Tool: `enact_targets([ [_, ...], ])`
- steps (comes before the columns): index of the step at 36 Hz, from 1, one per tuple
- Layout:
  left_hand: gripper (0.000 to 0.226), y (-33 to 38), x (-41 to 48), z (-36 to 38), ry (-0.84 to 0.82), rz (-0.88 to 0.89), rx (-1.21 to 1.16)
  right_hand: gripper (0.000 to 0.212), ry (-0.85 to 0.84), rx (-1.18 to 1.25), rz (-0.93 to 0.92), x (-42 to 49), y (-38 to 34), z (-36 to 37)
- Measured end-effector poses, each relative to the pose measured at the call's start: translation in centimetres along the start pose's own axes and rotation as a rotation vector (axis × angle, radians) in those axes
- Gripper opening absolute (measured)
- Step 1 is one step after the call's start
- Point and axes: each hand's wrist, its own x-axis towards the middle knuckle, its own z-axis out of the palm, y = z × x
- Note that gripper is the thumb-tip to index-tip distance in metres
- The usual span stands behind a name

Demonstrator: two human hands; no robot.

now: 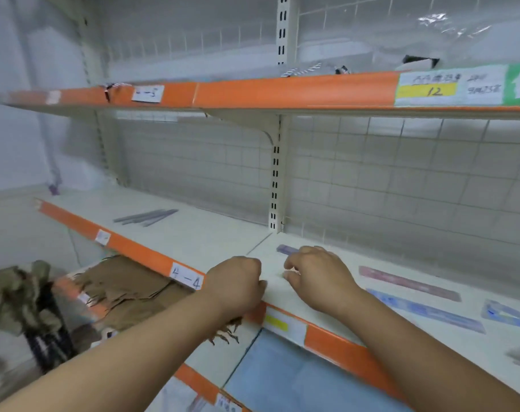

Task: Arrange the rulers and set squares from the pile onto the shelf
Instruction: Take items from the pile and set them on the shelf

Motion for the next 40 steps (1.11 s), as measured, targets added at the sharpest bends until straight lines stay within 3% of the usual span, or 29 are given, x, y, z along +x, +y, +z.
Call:
enact_targets([
  [9, 0.028, -12.0, -3.6, -0.9, 0.002, -0.104, 0.003, 0.028, -0.033, 0.007, -0.089, 4.3, -10.8, 2.9],
  [20, 0.026, -22.7, -4.1, -1.2, 0.038, -0.226, -0.009, 0.031, -0.091, 0.021, -0.228, 11.8, -19.0, 6.8],
  [40, 0.030, -41.2, 9.9, -2.0, 0.049, -0.353, 0.007, 0.027, -0.146, 0.078, -0.217, 33.8, -25.2, 14.2],
])
